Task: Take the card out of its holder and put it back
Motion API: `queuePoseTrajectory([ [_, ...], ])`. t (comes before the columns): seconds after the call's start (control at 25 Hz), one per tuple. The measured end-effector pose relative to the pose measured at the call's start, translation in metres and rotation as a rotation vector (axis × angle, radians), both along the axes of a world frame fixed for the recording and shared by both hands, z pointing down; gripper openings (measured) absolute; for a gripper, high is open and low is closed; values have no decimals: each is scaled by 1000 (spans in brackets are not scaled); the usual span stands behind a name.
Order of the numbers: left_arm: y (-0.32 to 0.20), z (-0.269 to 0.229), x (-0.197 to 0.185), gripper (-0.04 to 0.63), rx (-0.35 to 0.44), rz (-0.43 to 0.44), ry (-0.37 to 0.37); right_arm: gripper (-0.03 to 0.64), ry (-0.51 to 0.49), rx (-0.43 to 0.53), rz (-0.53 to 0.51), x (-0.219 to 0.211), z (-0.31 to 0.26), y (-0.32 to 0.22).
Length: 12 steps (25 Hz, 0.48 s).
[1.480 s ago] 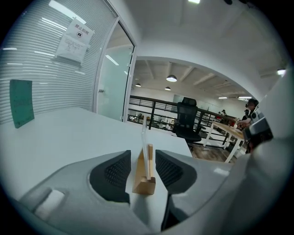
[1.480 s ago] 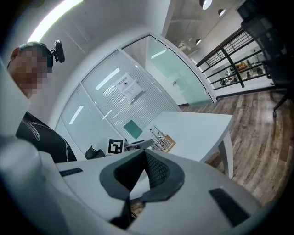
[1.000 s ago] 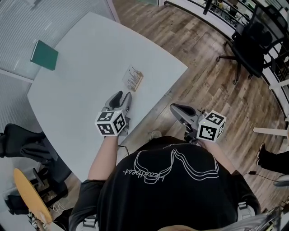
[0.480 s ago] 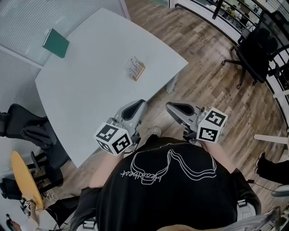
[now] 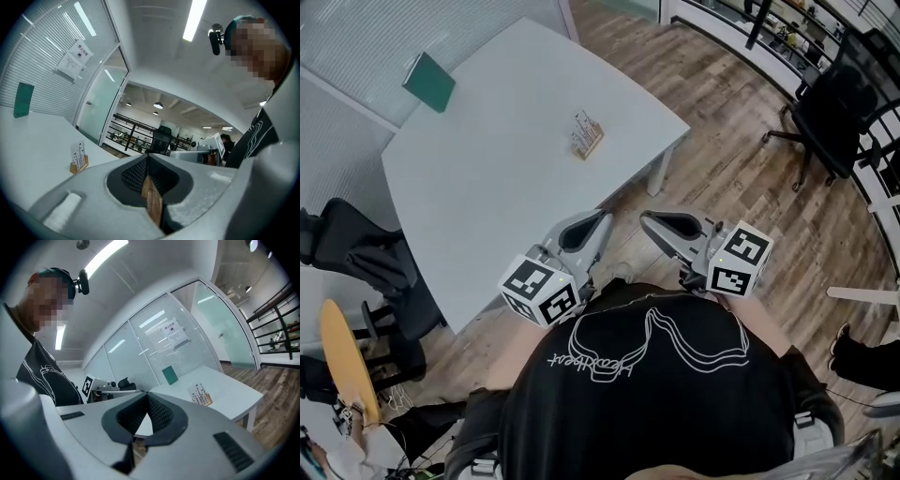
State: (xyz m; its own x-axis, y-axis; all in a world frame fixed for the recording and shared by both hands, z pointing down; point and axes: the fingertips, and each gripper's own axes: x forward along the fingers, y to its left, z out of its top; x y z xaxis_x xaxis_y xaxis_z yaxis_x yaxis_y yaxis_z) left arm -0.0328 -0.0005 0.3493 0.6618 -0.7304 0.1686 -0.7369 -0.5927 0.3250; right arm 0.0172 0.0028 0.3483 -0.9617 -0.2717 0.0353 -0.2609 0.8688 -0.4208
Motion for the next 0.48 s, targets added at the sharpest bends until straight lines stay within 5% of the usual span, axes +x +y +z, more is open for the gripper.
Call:
queuePoseTrajectory([
  [0.48,29,-17,6,15,41,-45,-17,9,-25,29,-32,8,-18,26],
])
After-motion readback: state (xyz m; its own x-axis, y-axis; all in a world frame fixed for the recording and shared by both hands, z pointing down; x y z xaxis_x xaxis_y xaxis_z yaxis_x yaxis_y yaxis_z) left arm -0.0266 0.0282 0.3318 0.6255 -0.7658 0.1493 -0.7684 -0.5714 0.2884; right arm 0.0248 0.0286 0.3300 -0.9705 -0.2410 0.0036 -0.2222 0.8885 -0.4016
